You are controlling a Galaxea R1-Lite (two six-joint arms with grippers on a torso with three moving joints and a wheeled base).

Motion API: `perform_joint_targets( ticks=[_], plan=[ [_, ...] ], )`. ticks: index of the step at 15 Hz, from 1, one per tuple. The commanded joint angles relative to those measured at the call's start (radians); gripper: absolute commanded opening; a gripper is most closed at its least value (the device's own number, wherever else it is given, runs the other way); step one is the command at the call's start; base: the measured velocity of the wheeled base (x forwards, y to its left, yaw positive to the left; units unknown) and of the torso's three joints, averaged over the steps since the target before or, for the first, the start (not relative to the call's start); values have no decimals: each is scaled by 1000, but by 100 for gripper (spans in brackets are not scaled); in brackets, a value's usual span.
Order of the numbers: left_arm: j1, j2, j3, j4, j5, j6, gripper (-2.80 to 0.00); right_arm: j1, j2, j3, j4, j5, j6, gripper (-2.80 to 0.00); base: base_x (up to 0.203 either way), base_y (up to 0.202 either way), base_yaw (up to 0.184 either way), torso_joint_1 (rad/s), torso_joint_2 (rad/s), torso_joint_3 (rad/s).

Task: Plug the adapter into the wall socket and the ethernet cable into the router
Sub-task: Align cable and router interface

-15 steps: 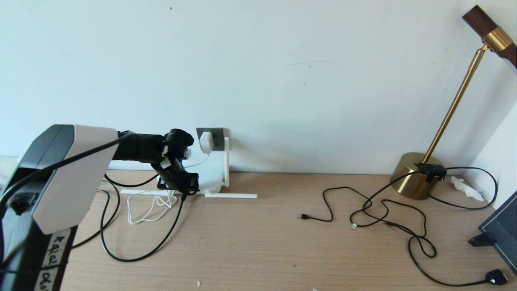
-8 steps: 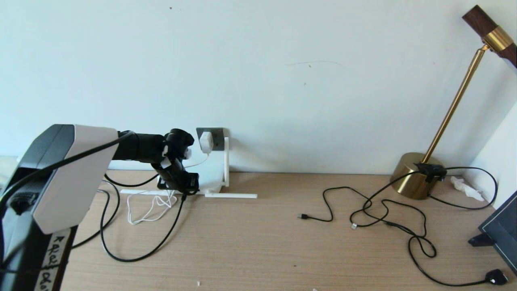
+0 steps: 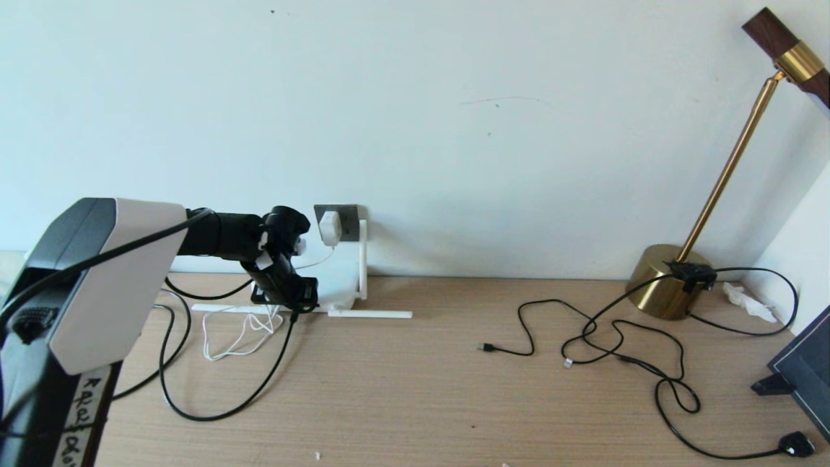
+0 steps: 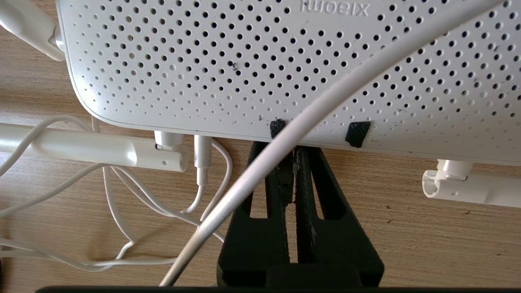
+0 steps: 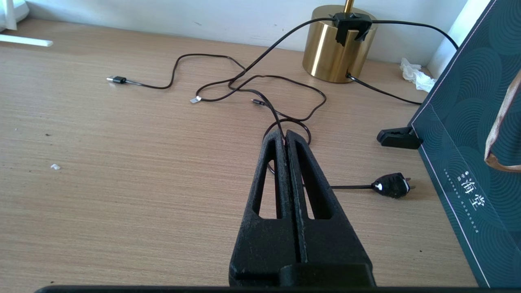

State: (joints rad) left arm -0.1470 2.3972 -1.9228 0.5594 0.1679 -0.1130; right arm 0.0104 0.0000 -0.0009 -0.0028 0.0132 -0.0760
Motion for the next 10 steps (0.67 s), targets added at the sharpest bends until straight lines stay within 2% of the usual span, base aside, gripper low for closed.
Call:
perform_joint_targets(
  ticks=[1,10],
  plan=[
    [0,-6,1,13,2,-7,0,0,0,1,0,1,-1,-280,0,0,0,0,0,0],
    [0,-35,60,1,2,-11,0,0,0,1,0,1,-2,-280,0,0,0,0,0,0]
  ],
)
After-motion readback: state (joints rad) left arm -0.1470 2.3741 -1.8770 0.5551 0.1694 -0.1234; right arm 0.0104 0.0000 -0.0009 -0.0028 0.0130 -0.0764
